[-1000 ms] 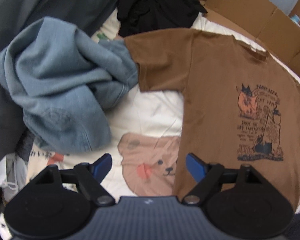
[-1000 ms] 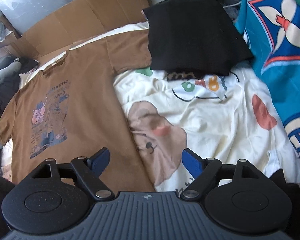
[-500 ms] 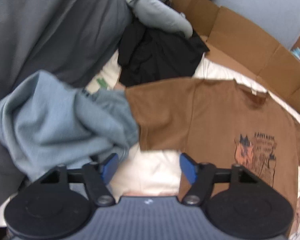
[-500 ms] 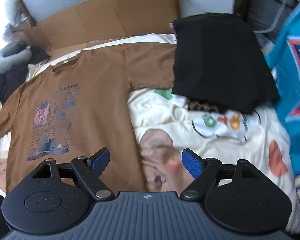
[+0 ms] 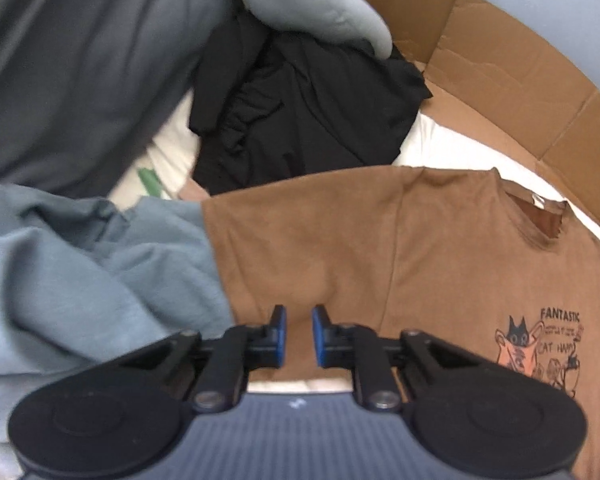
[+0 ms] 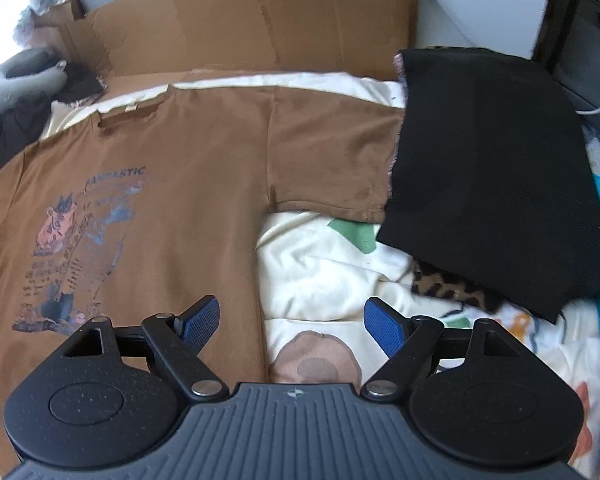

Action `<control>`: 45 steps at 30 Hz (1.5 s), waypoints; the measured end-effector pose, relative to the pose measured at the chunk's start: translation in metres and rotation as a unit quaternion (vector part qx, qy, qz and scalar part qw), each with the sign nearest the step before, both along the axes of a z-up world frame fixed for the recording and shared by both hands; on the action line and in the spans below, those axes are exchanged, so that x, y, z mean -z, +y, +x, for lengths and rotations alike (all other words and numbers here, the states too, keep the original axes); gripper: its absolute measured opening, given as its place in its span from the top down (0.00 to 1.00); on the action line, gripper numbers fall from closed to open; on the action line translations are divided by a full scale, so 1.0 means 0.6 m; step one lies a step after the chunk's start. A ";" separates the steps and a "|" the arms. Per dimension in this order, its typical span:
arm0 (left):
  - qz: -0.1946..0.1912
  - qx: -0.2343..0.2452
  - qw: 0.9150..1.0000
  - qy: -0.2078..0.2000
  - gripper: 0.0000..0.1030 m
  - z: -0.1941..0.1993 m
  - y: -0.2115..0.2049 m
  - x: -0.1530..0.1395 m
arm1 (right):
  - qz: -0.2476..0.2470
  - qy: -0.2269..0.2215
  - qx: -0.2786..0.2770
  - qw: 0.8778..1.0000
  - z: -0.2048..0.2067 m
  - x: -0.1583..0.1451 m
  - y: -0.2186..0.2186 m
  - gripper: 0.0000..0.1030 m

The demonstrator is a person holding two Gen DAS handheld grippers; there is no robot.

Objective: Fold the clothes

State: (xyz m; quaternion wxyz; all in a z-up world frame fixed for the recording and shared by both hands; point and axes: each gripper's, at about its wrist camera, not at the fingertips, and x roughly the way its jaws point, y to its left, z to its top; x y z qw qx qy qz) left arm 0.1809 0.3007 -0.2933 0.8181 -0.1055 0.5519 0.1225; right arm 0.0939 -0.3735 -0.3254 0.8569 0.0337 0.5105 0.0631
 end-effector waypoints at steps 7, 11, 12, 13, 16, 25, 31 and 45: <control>0.005 -0.028 0.999 0.022 0.88 0.030 0.017 0.094 | -0.009 0.011 -0.028 1.000 0.021 0.046 0.021 0.18; 0.013 -0.062 0.998 0.023 0.95 0.025 0.048 0.122 | 0.002 0.016 -0.023 1.000 0.024 0.060 0.029 0.18; 0.015 -0.065 0.997 0.023 0.96 0.025 0.053 0.126 | 0.003 0.018 -0.023 1.000 0.023 0.064 0.032 0.18; 0.016 -0.065 0.997 0.023 0.97 0.025 0.057 0.128 | 0.004 0.020 -0.025 0.999 0.022 0.067 0.035 0.18; 0.038 -0.062 0.997 0.024 0.97 0.028 0.062 0.129 | 0.004 0.026 -0.032 0.999 0.019 0.075 0.044 0.18; 0.078 -0.045 0.996 0.004 0.93 0.026 0.048 0.081 | 0.004 0.012 -0.028 1.000 0.023 0.071 0.043 0.18; 0.043 -0.019 0.999 0.017 0.93 0.016 0.014 0.090 | 0.005 -0.006 -0.016 1.000 0.038 0.073 0.049 0.18; 0.088 -0.007 0.996 0.031 0.91 0.035 -0.001 0.086 | 0.008 -0.059 -0.006 0.998 0.141 0.074 0.057 0.19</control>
